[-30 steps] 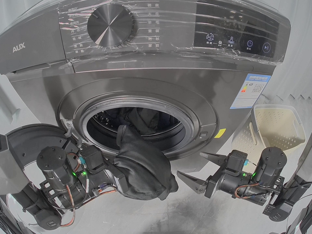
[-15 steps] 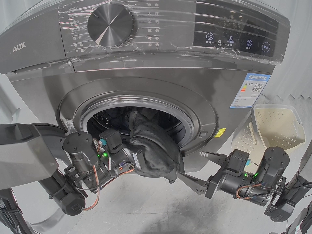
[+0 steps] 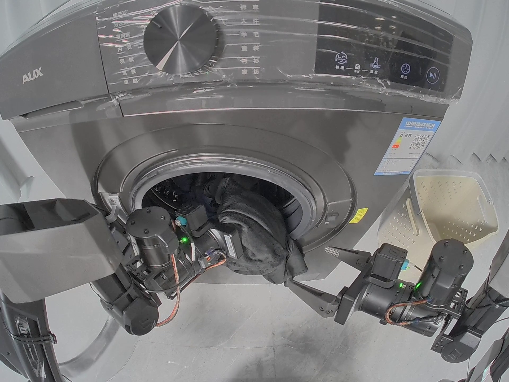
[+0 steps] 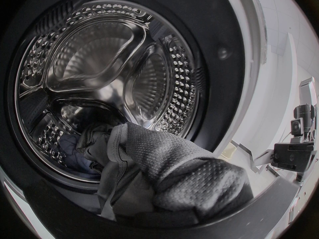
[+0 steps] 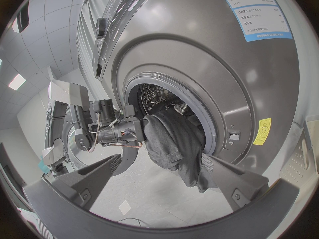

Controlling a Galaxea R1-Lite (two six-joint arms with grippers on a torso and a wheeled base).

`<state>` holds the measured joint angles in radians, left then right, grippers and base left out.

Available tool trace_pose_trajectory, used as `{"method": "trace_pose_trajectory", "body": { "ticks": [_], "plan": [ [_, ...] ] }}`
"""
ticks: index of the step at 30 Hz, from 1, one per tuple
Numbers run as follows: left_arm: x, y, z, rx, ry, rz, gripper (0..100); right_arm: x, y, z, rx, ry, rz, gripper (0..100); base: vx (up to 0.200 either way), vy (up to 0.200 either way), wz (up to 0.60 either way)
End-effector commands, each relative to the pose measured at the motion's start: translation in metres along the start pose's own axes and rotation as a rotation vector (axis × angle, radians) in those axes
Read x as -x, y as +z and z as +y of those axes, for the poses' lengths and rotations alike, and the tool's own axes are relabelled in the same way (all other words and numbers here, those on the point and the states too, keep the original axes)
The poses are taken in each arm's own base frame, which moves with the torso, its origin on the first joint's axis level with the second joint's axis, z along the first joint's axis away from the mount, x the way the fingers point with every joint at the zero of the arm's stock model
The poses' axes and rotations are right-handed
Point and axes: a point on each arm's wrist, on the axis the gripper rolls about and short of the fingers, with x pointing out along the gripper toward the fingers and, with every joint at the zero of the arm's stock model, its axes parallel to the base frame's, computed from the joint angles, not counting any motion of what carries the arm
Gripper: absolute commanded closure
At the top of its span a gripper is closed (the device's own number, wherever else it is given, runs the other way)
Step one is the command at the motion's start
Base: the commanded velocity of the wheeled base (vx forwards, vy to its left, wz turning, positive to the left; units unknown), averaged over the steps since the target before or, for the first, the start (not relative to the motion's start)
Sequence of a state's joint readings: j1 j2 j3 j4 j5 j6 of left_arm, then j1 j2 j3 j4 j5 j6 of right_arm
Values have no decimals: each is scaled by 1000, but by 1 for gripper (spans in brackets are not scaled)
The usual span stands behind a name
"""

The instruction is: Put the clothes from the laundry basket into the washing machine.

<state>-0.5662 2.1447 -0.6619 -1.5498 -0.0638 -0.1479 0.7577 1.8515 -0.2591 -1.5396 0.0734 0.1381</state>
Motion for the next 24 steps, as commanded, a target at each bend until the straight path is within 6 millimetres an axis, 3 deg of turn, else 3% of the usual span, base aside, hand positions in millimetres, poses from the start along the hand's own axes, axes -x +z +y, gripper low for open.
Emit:
{"method": "trace_pose_trajectory", "body": {
  "ticks": [1, 14, 18, 22, 24],
  "plan": [
    [-17, -16, 15, -5, 31, 6, 100, 0, 0, 0, 0, 0, -1, 0, 0, 0, 0],
    [-61, -28, 36, -21, 59, -61, 100, -1, -1, 1, -1, 3, 1, 0, 0, 0, 0],
    [-74, -20, 44, -25, 105, -92, 100, -1, -2, 1, -2, 1, 6, 0, 0, 0, 0],
    [-98, 3, 56, -31, 164, -177, 100, -1, -2, 1, -2, 3, 6, 0, 0, 0, 0],
    [-99, 4, 56, -31, 166, -180, 100, -1, -2, 1, -2, 3, 6, 0, 0, 0, 0]
  ]
}}
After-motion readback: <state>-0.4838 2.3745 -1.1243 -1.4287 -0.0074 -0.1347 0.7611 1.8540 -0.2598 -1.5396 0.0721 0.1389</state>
